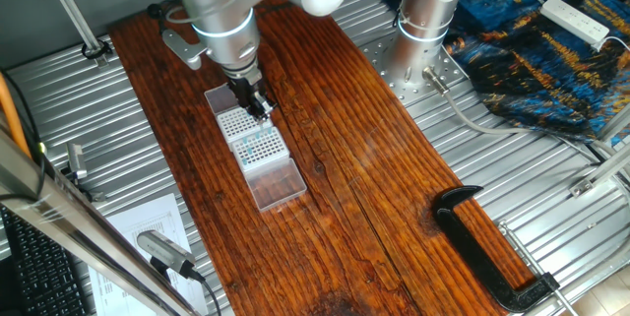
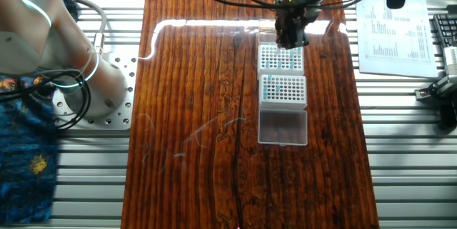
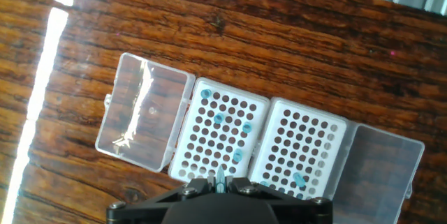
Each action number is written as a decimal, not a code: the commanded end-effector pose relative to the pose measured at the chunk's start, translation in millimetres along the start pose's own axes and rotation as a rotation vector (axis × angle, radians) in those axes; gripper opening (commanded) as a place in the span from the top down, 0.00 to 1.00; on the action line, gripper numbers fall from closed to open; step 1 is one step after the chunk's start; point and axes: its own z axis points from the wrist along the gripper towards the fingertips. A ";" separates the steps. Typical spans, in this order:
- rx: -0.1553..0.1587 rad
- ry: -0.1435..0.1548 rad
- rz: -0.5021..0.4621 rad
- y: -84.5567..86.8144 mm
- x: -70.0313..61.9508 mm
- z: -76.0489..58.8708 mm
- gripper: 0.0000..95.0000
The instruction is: Transfer all medium pipette tips from one holder to another
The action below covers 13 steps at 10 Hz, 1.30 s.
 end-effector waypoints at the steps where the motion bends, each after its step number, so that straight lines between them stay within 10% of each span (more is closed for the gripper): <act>1: 0.046 -0.071 0.001 -0.3 -0.2 0.0 1.00; 13: 0.053 -0.090 0.000 13.0 13.8 4.7 1.00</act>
